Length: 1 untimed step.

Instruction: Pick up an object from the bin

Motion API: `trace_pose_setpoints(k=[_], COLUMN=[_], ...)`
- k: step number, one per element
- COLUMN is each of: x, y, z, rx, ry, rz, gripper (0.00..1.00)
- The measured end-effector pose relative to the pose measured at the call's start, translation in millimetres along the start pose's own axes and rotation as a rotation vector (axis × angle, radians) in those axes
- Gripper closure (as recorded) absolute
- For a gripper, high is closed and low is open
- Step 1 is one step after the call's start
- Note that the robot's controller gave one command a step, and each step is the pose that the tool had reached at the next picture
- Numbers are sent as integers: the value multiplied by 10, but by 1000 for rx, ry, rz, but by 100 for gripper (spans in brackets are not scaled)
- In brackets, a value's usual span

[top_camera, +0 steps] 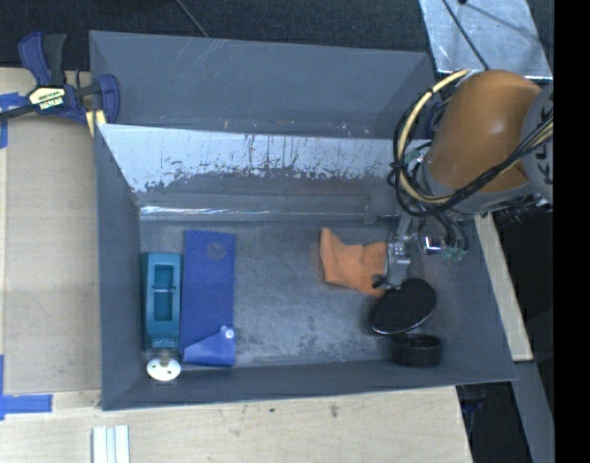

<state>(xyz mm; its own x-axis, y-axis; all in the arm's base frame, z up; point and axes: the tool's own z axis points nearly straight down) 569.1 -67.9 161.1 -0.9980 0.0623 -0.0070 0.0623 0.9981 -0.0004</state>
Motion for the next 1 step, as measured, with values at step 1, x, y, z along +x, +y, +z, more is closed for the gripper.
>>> trace_pose_setpoints(k=[1], x=[8], y=[-18], z=[197], rx=[-1], ry=[4], rz=[61], gripper=[0])
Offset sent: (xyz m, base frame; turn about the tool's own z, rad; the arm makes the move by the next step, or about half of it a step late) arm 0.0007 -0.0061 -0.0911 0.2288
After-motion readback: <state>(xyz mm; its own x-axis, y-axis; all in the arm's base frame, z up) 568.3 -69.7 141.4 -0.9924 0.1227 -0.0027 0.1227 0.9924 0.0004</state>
